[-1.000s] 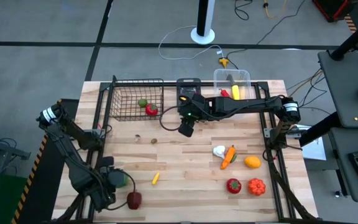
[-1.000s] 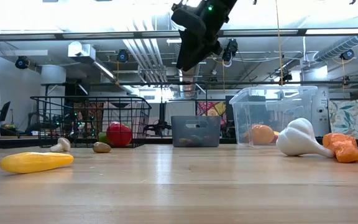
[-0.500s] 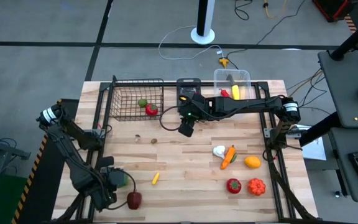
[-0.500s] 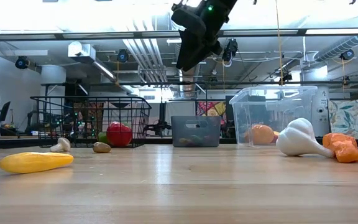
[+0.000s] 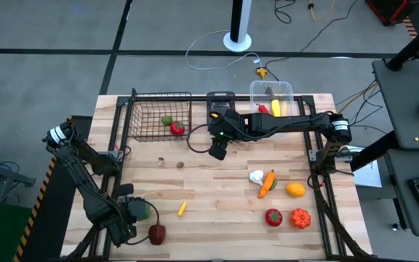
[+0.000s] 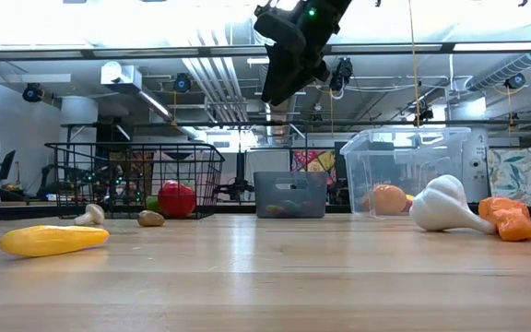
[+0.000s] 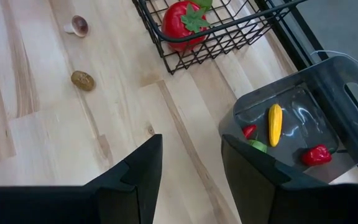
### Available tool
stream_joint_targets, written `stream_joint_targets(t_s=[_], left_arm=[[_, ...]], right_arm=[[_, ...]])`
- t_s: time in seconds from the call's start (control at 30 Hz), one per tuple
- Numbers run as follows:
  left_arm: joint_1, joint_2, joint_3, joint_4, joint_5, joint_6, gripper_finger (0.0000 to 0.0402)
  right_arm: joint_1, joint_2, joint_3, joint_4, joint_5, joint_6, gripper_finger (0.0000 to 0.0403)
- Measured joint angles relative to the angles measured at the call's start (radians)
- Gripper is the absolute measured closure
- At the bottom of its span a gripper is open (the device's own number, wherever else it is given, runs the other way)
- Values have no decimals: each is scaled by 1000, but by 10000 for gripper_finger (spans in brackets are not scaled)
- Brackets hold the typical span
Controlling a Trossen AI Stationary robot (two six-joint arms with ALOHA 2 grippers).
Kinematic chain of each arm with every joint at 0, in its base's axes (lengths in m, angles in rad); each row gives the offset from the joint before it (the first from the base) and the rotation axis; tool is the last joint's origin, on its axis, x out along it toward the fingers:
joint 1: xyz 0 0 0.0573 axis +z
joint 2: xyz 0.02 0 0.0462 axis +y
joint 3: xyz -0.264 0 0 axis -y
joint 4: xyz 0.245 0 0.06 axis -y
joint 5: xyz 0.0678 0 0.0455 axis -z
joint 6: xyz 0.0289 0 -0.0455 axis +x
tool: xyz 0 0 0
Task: Sort produce into baskets
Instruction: Put the large bell pepper into the transparent bin
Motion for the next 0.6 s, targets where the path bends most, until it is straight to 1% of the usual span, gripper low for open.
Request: stream_joint_targets(t_s=[0.2,0.23,0.43,0.6], left_arm=[[0,0,-2,0,1,3,384],[0,0,-2,-1,3,3,390],[0,0,-1,-3,4,10,394],[0,-15,28,-15,-9,25,396]], right_arm=[[0,0,0,0,0,1,245],[0,0,0,0,0,2,245],[0,0,-3,0,0,2,245],[5,0,-3,3,0,-14,245]])
